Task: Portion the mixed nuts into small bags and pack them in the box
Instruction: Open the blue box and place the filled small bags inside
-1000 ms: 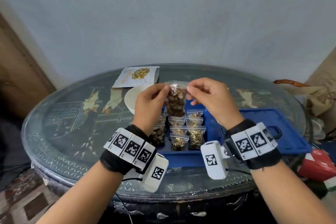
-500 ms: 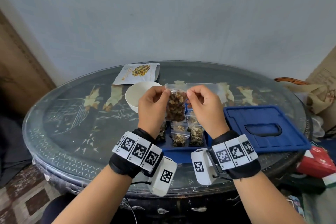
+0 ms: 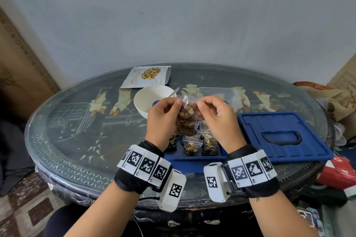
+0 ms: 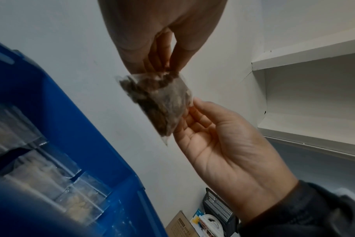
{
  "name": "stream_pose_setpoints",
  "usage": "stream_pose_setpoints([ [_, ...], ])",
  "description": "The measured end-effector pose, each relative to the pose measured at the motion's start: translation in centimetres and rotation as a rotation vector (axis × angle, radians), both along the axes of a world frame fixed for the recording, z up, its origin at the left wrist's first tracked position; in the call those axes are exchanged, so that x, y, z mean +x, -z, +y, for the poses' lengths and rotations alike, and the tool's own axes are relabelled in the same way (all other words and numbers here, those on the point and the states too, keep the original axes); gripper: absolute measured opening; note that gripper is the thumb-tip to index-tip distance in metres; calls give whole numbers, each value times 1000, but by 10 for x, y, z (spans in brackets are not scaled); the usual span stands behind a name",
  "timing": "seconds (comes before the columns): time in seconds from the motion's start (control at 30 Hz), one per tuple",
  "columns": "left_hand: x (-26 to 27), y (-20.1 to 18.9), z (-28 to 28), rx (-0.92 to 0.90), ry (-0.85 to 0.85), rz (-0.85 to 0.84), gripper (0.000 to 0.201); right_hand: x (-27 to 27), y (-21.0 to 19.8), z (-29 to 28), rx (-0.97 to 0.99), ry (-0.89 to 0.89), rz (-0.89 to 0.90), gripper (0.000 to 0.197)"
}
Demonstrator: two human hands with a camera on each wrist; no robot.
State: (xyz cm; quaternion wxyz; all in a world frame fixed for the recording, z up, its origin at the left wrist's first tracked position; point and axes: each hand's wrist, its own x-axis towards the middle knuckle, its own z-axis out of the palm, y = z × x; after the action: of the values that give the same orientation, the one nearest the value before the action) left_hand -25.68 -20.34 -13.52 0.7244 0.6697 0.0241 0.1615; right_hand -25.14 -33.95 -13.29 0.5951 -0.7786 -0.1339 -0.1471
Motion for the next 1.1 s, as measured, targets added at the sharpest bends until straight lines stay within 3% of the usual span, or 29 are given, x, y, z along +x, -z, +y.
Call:
stream_pose_setpoints([
  [0.23,-3,2,0,183,-15,-37,15,0,-1,-1,-89,-40,-4,7],
  [0.37,-6,2,4,107,109,36,7,1,1,-4,-125,-53,6,8],
  [0.47,-5,3,10,163,205,72,10,-1,4,-3,-154,-62,-20,8],
  [0.8,-11,6,9,448,43,-92,9,-5,8,2,-175,-95,-80,7],
  [1.1,-15,-5,21,482,185,-121,7,-5,-1,-6,-267,-188,-100,4],
])
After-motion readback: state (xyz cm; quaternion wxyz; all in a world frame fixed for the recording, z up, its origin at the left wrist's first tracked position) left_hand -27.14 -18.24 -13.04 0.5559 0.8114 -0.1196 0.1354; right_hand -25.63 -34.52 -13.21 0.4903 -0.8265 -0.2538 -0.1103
